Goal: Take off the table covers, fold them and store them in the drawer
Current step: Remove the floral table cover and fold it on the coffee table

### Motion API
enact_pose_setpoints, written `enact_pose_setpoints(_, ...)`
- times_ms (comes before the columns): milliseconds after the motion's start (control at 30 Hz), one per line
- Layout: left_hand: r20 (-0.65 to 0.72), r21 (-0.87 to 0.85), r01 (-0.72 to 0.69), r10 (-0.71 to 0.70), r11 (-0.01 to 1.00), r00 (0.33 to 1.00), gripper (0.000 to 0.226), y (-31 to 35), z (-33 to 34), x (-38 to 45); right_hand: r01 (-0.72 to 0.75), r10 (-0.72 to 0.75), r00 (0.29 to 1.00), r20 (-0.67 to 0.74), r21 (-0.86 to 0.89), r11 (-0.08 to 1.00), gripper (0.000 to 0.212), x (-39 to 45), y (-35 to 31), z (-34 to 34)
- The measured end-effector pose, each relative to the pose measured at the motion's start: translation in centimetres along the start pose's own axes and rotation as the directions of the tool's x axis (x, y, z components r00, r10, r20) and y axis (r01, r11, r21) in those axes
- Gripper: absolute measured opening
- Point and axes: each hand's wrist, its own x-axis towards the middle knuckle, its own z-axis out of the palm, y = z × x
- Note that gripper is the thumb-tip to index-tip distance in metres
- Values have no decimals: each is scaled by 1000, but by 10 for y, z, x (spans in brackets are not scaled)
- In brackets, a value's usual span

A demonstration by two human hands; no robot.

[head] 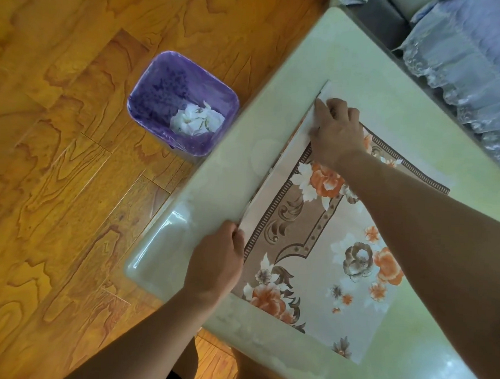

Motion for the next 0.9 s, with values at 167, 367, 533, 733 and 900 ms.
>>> enact_pose_setpoints(167,-100,180,62,-44,982,994,29,-18,2,-33,1,0,999,33,-34,999,53,4,-1,-4)
enact_pose_setpoints(367,-142,136,57,-38,989,989,21,-30,3,-41,37,-36,999,-12,170,985,62,-21,-5,-2)
enact_pose_setpoints(533,-122,129,58,-42,990,992,19,-34,0,-36,109,-62,984,-168,286,952,48,-142,-11,29)
enact_pose_setpoints(733,-89,146,24,-11,989,996,17,-33,-4,-35,-216,250,965,-73,312,925,54,-310,21,84)
enact_pose_setpoints(900,-134,168,-75,98,983,986,9,-33,-5,-42,-779,782,578,231,440,446,58,-383,48,94)
